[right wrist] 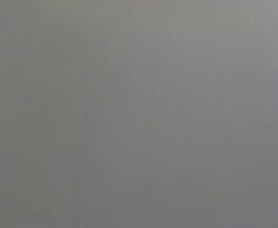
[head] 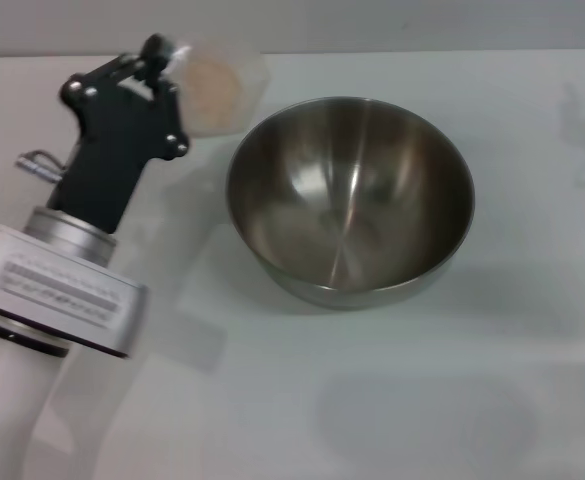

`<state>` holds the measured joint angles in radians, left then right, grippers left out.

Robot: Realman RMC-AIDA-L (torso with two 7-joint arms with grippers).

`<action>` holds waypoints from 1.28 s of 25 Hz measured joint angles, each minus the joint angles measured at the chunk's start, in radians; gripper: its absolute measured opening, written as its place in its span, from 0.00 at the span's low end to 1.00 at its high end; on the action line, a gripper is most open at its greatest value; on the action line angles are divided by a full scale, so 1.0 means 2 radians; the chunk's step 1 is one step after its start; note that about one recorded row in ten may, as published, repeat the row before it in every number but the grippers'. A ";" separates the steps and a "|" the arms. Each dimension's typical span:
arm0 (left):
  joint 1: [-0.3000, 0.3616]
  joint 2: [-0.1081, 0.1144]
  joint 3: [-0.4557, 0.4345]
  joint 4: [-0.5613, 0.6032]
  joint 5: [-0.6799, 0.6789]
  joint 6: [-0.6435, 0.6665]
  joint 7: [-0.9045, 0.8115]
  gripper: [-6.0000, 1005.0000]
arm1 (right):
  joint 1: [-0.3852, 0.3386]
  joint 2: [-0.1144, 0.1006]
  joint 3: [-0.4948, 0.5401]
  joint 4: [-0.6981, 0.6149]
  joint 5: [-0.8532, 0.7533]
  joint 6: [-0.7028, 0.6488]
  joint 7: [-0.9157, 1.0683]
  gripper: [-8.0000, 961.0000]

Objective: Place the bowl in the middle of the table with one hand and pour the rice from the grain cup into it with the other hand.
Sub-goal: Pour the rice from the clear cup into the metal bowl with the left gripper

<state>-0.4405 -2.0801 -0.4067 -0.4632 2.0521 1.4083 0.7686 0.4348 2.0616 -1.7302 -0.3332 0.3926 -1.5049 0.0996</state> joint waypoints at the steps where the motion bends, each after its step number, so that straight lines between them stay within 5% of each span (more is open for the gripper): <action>1: -0.004 0.000 0.000 -0.002 0.013 0.000 0.027 0.04 | 0.001 0.000 0.000 0.000 0.000 0.000 0.000 0.40; 11: -0.027 0.000 0.000 -0.020 0.144 -0.039 0.262 0.04 | 0.005 0.001 0.000 0.003 0.001 0.000 -0.004 0.40; 32: -0.030 0.000 0.006 -0.034 0.150 -0.090 0.616 0.05 | 0.006 -0.002 0.001 0.005 0.000 0.001 -0.005 0.40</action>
<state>-0.5009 -2.0800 -0.3952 -0.5308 2.3530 1.2281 2.0006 0.4478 2.0572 -1.7287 -0.3236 0.3926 -1.5021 0.0905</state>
